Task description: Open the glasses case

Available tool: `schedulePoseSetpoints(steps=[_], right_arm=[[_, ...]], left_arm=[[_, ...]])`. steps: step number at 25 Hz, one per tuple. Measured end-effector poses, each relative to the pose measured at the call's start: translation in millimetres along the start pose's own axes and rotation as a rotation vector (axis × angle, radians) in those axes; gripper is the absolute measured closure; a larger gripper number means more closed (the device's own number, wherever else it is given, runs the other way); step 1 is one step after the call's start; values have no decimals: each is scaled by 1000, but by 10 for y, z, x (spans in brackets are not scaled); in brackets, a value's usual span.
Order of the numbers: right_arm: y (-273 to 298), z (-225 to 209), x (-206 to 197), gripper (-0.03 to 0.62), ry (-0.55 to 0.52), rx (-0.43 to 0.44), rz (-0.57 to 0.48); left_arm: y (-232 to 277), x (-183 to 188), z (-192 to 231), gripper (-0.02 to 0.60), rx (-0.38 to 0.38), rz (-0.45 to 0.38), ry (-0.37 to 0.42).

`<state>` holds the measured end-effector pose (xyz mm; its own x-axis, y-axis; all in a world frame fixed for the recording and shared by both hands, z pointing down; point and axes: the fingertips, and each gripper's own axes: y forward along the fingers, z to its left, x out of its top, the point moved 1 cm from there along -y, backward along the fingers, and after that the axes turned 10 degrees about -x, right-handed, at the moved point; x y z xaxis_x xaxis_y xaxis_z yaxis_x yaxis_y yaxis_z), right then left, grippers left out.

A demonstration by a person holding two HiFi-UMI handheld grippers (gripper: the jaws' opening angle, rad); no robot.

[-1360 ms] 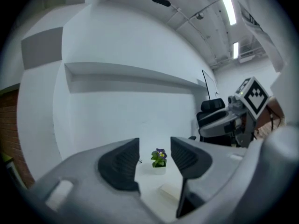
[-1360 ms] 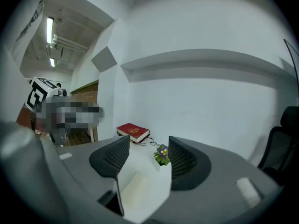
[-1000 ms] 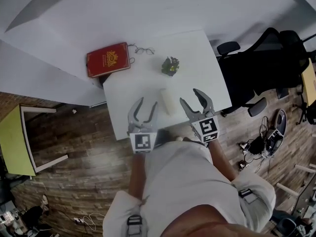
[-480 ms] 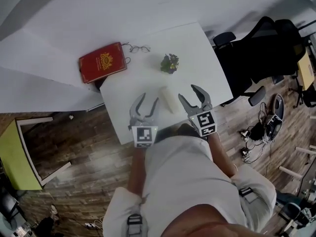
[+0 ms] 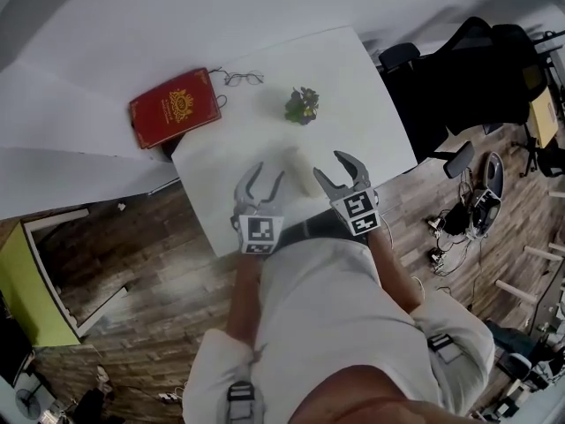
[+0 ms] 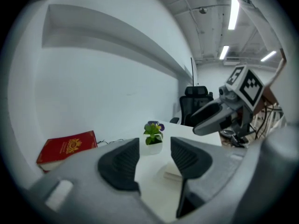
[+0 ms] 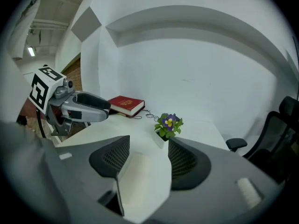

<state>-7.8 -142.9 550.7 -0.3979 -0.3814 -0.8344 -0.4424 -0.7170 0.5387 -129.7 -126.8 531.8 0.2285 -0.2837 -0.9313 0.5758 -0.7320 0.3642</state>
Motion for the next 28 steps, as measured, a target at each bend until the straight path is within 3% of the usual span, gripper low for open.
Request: schedulePoseSetpoints(steps=[14, 28], right_arm=[[438, 114, -508, 345, -33, 85, 138], [612, 267, -865, 345, -54, 148, 238]], left_arm=[[416, -740, 27, 371, -41, 155, -67], [676, -1031, 29, 371, -77, 230, -63]])
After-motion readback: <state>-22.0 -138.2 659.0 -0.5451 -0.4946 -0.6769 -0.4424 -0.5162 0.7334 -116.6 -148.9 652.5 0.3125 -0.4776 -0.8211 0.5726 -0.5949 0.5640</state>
